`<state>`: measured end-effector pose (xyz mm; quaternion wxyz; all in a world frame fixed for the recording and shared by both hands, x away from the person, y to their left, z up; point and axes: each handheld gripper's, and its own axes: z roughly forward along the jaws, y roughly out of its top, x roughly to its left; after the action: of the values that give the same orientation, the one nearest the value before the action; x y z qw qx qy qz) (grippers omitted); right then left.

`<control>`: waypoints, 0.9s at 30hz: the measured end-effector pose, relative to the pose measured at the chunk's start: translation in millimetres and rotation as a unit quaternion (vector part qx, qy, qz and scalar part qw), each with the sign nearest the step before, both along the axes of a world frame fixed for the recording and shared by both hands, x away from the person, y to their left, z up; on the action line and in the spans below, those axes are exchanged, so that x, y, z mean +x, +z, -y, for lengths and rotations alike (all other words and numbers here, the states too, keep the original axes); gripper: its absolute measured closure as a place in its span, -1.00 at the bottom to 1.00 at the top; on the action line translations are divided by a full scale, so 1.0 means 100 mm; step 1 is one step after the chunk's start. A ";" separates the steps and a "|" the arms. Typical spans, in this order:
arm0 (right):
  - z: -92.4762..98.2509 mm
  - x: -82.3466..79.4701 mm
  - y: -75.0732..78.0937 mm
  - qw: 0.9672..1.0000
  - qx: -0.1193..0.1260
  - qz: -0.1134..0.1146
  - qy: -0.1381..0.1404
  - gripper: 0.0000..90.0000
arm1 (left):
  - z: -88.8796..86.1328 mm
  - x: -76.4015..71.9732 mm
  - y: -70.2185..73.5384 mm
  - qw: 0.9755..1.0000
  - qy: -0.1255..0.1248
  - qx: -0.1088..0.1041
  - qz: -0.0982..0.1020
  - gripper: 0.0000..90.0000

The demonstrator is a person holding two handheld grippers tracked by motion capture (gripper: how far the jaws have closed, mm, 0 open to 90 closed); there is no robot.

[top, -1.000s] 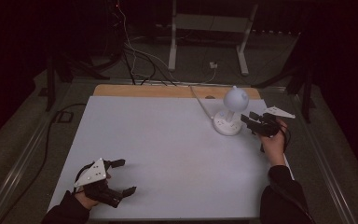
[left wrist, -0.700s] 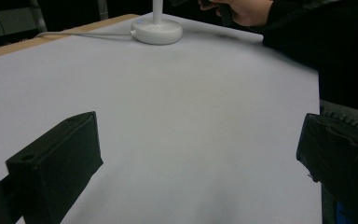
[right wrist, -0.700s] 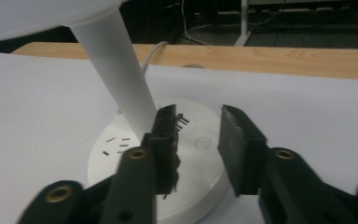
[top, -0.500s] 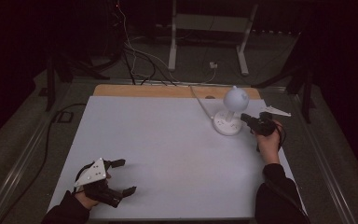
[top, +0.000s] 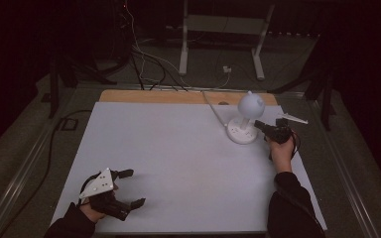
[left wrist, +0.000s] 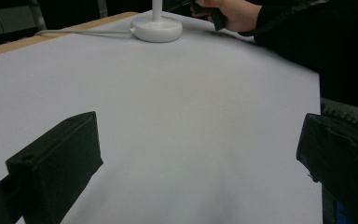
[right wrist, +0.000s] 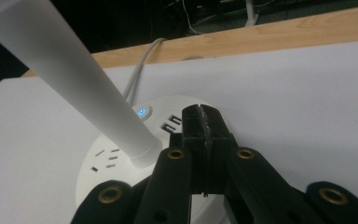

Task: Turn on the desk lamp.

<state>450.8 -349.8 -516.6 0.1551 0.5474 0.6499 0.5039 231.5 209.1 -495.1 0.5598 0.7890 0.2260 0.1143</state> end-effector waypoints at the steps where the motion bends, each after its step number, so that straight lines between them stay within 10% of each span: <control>1: -0.01 0.00 0.00 1.000 -0.004 0.005 0.001 1.00 | 0.00 0.00 0.00 1.000 0.000 0.000 0.000 -0.99; 8: -0.11 0.02 -0.01 0.999 -0.041 0.016 0.011 1.00 | 0.01 0.00 0.00 1.000 -0.003 0.004 0.000 -0.99; 27: -0.13 0.06 -0.06 0.999 -0.044 0.002 0.000 1.00 | 0.01 0.00 0.00 1.000 -0.003 0.001 0.001 -0.99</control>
<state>457.1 -337.2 -522.2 0.1801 0.5389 0.6715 0.4757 231.0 208.2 -495.2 0.5594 0.7901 0.2233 0.1137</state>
